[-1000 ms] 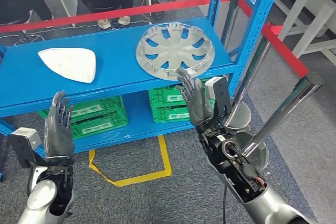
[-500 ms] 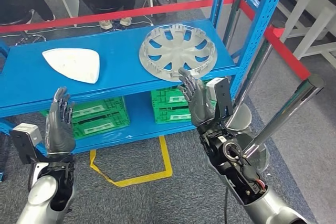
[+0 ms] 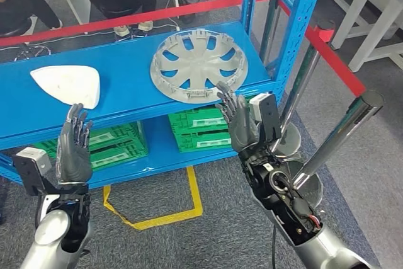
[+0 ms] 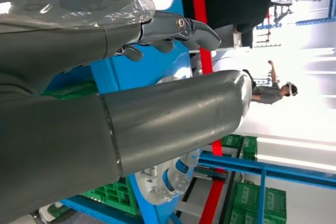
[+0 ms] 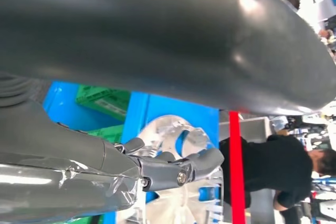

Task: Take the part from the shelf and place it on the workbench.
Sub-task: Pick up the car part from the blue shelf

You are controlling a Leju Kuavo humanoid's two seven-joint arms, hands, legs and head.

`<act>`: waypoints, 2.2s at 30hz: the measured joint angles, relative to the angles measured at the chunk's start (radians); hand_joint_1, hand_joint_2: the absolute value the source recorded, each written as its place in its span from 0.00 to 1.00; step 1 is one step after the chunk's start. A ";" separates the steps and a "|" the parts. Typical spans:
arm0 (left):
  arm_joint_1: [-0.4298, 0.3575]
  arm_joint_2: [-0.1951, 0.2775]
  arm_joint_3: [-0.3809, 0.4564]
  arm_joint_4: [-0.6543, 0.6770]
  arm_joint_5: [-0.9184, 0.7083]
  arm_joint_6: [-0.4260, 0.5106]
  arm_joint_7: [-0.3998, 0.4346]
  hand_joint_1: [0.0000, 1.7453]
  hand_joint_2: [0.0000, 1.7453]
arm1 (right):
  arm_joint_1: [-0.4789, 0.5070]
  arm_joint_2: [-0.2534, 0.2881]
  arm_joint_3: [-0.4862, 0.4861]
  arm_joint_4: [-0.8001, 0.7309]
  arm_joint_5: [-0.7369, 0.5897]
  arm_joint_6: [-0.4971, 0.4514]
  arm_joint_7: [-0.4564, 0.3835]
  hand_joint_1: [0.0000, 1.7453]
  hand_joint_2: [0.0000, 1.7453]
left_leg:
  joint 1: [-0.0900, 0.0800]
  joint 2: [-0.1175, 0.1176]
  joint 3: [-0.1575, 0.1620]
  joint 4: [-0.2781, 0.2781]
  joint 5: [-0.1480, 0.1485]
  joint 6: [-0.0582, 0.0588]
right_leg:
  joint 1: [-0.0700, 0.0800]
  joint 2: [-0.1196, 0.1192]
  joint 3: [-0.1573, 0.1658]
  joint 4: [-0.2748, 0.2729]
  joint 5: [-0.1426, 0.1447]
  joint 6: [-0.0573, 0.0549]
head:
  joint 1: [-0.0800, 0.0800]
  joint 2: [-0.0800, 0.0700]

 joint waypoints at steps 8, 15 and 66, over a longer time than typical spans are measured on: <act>-0.002 0.007 0.000 0.002 0.011 0.005 -0.002 0.00 0.00 | -0.002 0.000 0.001 0.000 -0.016 -0.001 0.001 0.00 0.00 | -0.046 -0.020 -0.074 -0.072 0.150 0.062 | 0.017 0.020 0.034 -0.002 -0.033 -0.012 | -0.013 0.000; -0.009 0.007 0.000 0.001 0.015 0.005 -0.007 0.00 0.00 | -0.009 0.000 0.002 -0.001 -0.019 -0.003 0.001 0.00 0.00 | -0.042 -0.019 -0.008 -0.159 0.141 0.067 | 0.019 0.005 0.003 0.077 -0.093 0.015 | -0.007 0.000; -0.001 0.016 -0.001 -0.001 0.022 0.026 -0.003 0.00 0.00 | -0.027 -0.001 0.009 0.008 -0.030 0.005 0.027 0.00 0.00 | -0.025 -0.022 -0.152 0.170 -0.005 0.012 | 0.015 0.001 0.021 -0.030 0.007 -0.019 | -0.002 0.000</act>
